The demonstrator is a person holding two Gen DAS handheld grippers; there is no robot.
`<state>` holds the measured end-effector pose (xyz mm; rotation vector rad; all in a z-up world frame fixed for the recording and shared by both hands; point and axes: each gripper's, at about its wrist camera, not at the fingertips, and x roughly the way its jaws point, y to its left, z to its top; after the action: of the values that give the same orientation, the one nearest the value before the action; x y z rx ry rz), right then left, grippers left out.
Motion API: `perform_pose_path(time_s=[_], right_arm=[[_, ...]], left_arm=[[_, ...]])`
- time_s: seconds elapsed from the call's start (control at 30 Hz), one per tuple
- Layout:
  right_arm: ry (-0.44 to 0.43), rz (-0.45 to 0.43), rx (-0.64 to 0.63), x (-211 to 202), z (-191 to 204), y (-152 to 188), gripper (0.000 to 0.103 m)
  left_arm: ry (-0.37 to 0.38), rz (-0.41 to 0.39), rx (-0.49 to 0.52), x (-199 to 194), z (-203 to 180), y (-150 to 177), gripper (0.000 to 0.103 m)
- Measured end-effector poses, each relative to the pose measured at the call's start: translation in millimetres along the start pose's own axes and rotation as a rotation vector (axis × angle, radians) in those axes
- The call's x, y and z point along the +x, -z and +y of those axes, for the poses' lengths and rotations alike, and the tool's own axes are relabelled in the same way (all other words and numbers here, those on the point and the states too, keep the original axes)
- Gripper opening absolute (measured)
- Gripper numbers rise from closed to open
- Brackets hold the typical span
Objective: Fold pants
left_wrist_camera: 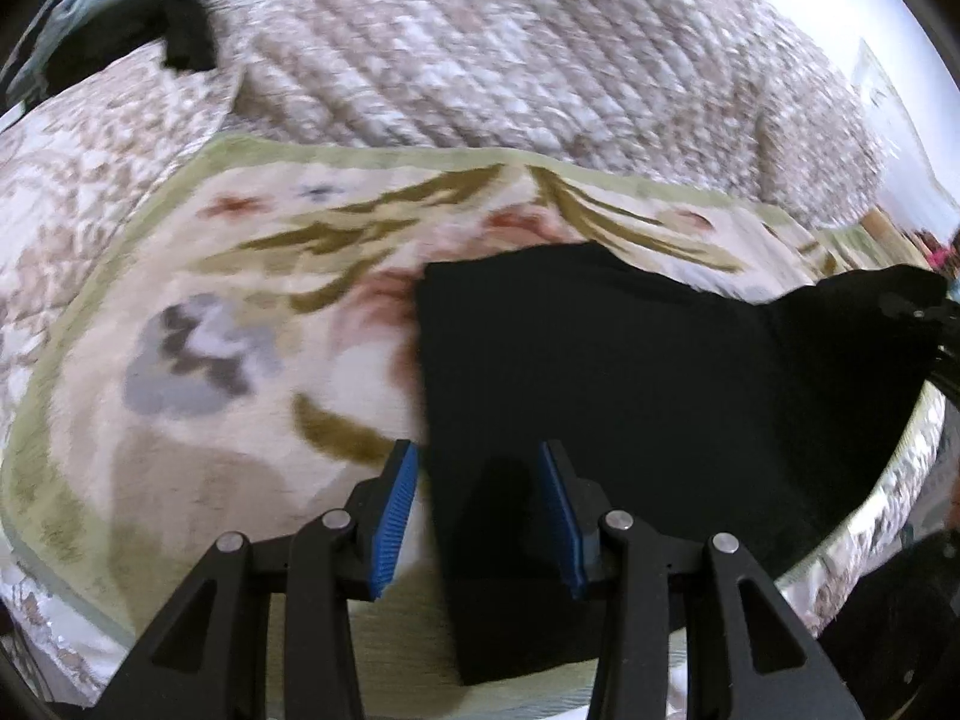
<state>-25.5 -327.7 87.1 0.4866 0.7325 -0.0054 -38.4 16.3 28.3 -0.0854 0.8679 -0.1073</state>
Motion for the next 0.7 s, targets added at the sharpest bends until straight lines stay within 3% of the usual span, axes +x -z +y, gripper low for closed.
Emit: perform_pose_path(time_s=[0.27,0.43,0.6,0.7], right_arm=[[-0.171,0.035,-0.239,1,107,10,0.021],[-0.267,0.145,-0.389,38,168,53,0.021],[-0.262,0.287,-0.514,85,200,115,0.021],[-0.239,0.28,-0.537,86,202,122,0.021]], left_arm=[[-0.076,-0.025,-0.14,-12,52,-3,0.044],[-0.125,-0.05,-0.229,-22,85,-3,0.044],[-0.14,-0.073,-0.273,-29,105,1,0.044],[-0.132,-0.075,-0.279,-32,109,3,0.044]])
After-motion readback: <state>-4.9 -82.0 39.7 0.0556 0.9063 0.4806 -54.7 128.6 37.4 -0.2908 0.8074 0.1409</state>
